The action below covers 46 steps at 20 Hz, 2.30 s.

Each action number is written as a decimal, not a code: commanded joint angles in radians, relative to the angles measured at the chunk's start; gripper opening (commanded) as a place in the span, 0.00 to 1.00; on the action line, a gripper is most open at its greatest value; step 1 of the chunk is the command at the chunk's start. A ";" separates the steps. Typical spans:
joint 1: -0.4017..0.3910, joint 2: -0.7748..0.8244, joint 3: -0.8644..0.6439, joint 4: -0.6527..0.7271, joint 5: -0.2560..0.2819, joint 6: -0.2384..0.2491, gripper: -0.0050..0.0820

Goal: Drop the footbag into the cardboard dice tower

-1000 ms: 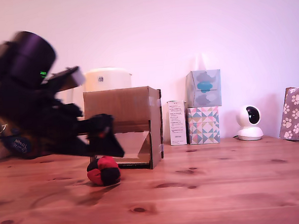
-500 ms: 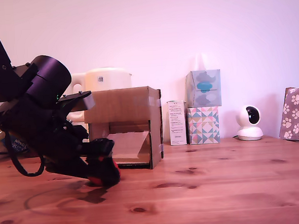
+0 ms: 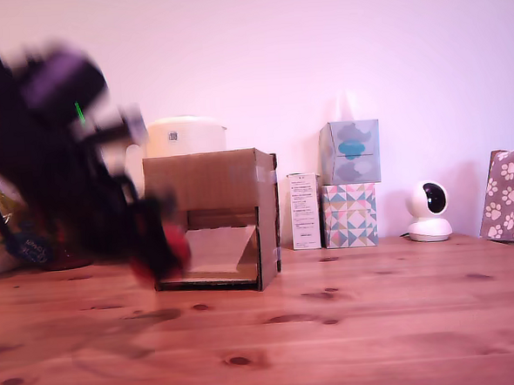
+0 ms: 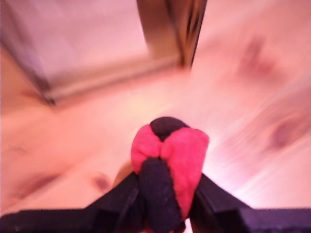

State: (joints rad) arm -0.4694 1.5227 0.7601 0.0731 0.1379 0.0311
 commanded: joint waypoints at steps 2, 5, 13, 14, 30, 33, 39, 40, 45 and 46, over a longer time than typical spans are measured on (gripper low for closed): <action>0.000 -0.140 -0.004 -0.025 0.011 -0.016 0.24; 0.000 -0.264 -0.004 -0.017 0.010 -0.016 0.24; 0.000 -0.222 -0.004 0.343 0.010 -0.016 0.24; 0.000 -0.196 -0.003 0.417 0.010 -0.016 0.24; 0.051 0.351 0.774 -0.224 0.014 -0.024 0.24; 0.058 0.378 0.829 -0.296 0.014 -0.024 0.24; 0.059 0.375 0.866 -0.340 0.004 -0.011 0.98; 0.057 0.373 0.878 -0.367 0.003 0.000 0.95; 0.054 0.367 0.941 -0.521 0.007 0.001 0.83; 0.054 0.362 0.941 -0.547 0.020 0.004 0.65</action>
State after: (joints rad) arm -0.4107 1.8938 1.7084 -0.4561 0.1493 0.0296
